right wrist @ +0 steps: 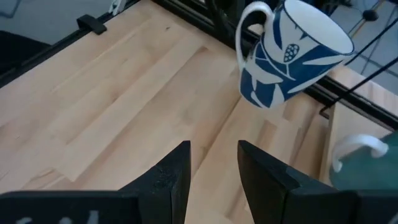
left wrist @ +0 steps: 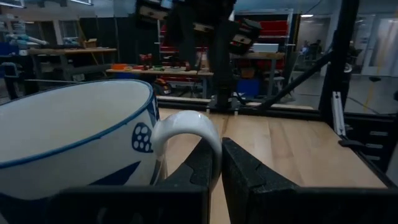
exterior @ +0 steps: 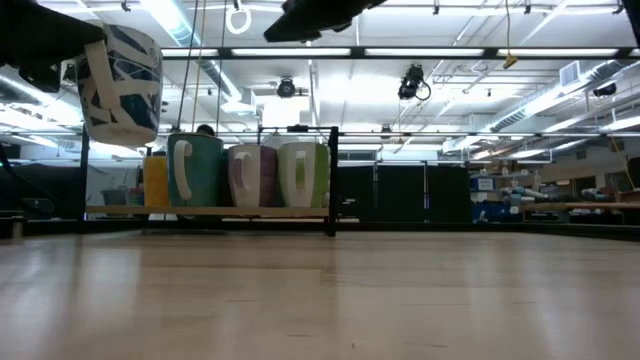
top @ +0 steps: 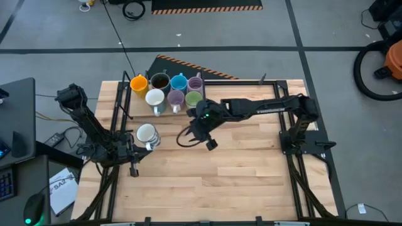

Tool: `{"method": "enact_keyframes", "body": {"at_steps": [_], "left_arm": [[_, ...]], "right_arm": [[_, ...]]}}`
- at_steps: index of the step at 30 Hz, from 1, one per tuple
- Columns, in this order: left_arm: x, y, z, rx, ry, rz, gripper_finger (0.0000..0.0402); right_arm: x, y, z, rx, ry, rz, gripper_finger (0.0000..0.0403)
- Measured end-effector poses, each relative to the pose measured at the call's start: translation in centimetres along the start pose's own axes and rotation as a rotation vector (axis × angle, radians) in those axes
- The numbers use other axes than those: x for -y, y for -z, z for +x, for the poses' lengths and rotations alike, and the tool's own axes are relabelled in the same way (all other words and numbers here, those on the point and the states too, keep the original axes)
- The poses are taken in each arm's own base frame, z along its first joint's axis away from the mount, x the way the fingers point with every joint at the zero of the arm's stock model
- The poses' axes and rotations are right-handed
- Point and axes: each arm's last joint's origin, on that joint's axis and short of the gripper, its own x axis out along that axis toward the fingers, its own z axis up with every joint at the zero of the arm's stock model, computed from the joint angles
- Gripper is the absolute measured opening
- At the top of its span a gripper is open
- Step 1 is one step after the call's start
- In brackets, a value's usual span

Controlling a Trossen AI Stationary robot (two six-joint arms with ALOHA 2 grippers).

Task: Place coffee mugs
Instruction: Put the blue patterned mug on the shelf

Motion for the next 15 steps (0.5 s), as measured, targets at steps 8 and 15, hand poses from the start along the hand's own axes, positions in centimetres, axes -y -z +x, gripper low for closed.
{"method": "enact_keyframes", "body": {"at_steps": [8,15], "left_arm": [[0.3,0.0,0.0,0.013,0.095,-0.010,0.0022],[0.4,0.5,0.3,-0.004,0.156,-0.057,0.0022]], "right_arm": [[0.8,-1.6,1.9,-0.065,-0.056,-0.043,0.0139],[-0.2,-4.2,2.2,-0.043,-0.085,-0.125,0.0139]]}}
